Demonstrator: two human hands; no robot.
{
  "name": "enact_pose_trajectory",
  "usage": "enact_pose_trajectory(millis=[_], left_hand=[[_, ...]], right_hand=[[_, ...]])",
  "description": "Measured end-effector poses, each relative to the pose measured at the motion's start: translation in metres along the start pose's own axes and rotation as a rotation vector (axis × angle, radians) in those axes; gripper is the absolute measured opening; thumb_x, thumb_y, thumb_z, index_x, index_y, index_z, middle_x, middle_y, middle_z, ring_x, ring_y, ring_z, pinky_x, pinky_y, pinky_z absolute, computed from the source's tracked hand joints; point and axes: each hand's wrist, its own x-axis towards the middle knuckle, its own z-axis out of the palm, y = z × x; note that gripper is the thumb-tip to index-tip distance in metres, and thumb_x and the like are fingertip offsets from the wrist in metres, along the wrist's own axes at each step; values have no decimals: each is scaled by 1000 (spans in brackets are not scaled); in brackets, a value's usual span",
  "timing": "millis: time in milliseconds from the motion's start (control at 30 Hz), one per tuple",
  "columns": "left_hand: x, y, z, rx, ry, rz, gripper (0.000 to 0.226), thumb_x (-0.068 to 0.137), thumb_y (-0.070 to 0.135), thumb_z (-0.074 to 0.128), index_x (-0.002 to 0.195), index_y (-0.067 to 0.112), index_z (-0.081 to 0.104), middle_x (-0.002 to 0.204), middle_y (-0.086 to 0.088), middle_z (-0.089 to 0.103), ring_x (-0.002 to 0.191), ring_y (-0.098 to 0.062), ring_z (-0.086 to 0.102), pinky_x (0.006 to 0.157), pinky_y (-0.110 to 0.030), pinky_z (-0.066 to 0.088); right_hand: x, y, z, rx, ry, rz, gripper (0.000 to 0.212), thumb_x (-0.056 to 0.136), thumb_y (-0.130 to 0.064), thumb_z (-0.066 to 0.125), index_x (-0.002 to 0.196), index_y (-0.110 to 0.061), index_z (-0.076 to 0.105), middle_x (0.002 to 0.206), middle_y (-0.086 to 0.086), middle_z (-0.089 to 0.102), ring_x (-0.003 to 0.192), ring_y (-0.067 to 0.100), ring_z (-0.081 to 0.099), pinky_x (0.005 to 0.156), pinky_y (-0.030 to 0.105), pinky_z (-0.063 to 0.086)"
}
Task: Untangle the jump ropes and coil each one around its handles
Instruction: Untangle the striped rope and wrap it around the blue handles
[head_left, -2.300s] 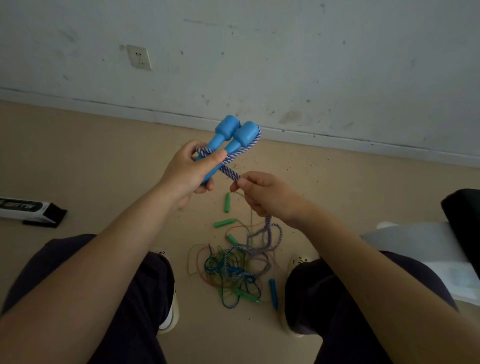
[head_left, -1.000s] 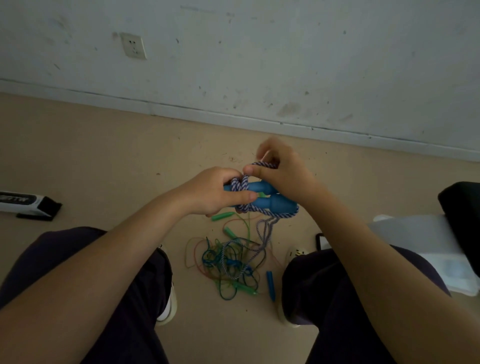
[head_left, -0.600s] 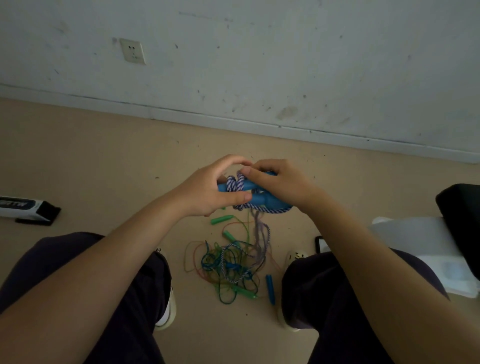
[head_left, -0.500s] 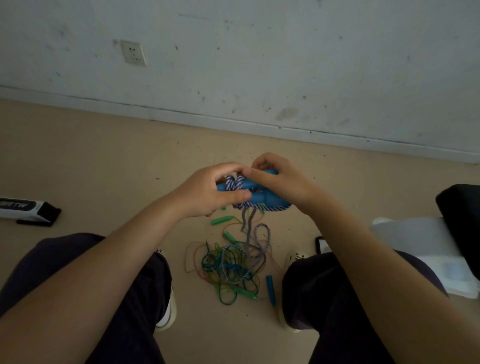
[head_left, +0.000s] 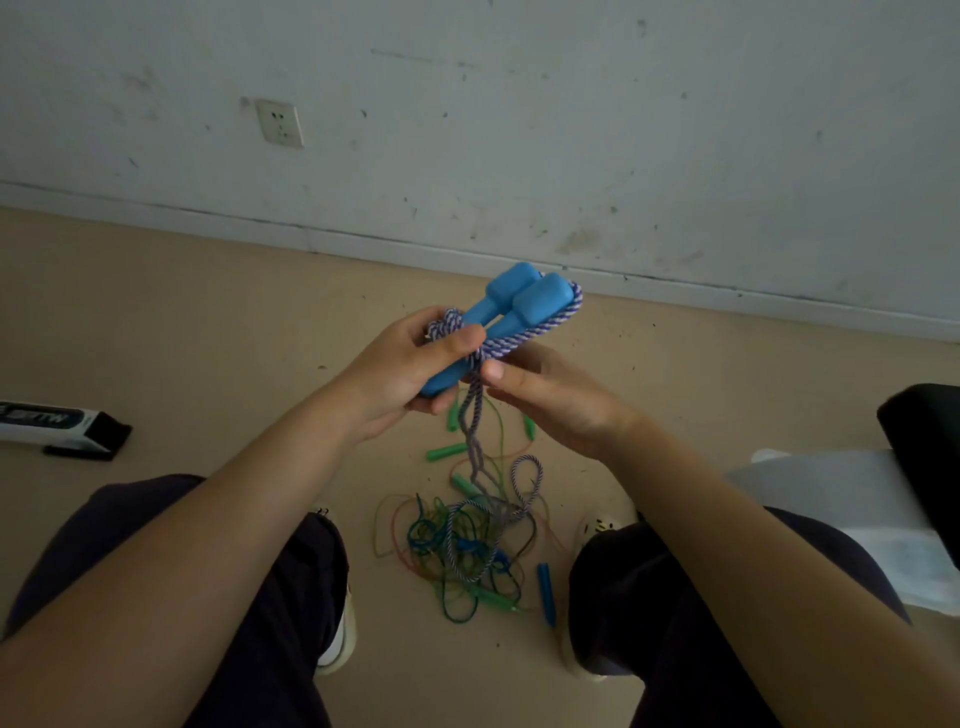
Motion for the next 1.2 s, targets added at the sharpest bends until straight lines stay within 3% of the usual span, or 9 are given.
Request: enact_pose_trajectory(millis=[100, 167, 233, 300, 333, 667, 900, 1067, 1200], left_hand=[[0, -1, -1, -16, -34, 8, 46, 74, 42, 77, 106, 14, 60, 76, -9, 63, 43, -15, 45, 40, -19, 33], [1, 1, -1, -2, 37, -8, 41, 78, 37, 82, 107, 18, 61, 82, -9, 67, 43, -14, 47, 42, -20, 37], [2, 2, -1, 57, 153, -7, 40, 78, 37, 79, 109, 19, 60, 79, -1, 69, 43, -15, 48, 45, -21, 41], [3, 0, 0, 162, 242, 12, 36, 82, 33, 78, 109, 18, 60, 78, 2, 68, 44, -16, 50, 50, -24, 41], [4, -2, 0, 204, 262, 26, 33, 83, 32, 79, 107, 19, 60, 81, -1, 67, 44, -16, 50, 49, -25, 40], [11, -9, -11, 304, 444, 50, 28, 84, 35, 78, 93, 20, 56, 82, -1, 68, 39, -18, 53, 37, -22, 31], [3, -4, -6, 451, 180, -17, 32, 80, 37, 80, 101, 16, 67, 76, -6, 71, 45, -26, 62, 36, -27, 41], [1, -3, 0, 555, 32, -37, 57, 58, 53, 82, 101, 18, 68, 72, -2, 72, 43, -25, 63, 39, -28, 41], [-3, -1, 7, 568, -51, -17, 57, 53, 48, 82, 102, 19, 71, 65, 5, 70, 39, -18, 59, 36, -24, 39]], right_hand=[[1, 0, 4, -59, -15, 28, 56, 87, -36, 67, 132, -5, 52, 119, 18, 65, 116, 34, 60, 108, 53, 42], [2, 1, 4, -42, 56, 86, 55, 82, -33, 75, 128, -11, 54, 99, 9, 63, 84, 25, 63, 85, 45, 54], [3, 2, 3, -66, 90, 121, 41, 85, -27, 74, 120, -13, 57, 74, -2, 50, 59, 13, 46, 57, 33, 45], [5, 4, 3, -214, 126, 132, 17, 93, -24, 66, 106, -16, 60, 62, -8, 41, 51, 8, 36, 49, 27, 35], [6, 3, 4, -300, 150, 144, 6, 96, -24, 61, 98, -20, 59, 60, -9, 40, 49, 7, 36, 48, 26, 35], [-4, -13, 7, -495, 150, 53, 35, 101, -29, 50, 69, -16, 53, 45, -13, 42, 43, 4, 39, 47, 19, 36], [-14, -29, -20, -669, 295, -203, 18, 99, -14, 55, 82, -14, 61, 67, -13, 51, 62, -6, 49, 61, 8, 35], [-7, -18, -27, -925, 331, -294, 23, 93, -26, 61, 84, -5, 67, 78, 6, 53, 76, 16, 47, 67, 24, 32], [-1, -11, -23, -1012, 368, -336, 38, 88, -44, 57, 85, -8, 69, 82, 8, 55, 84, 24, 48, 72, 29, 32]])
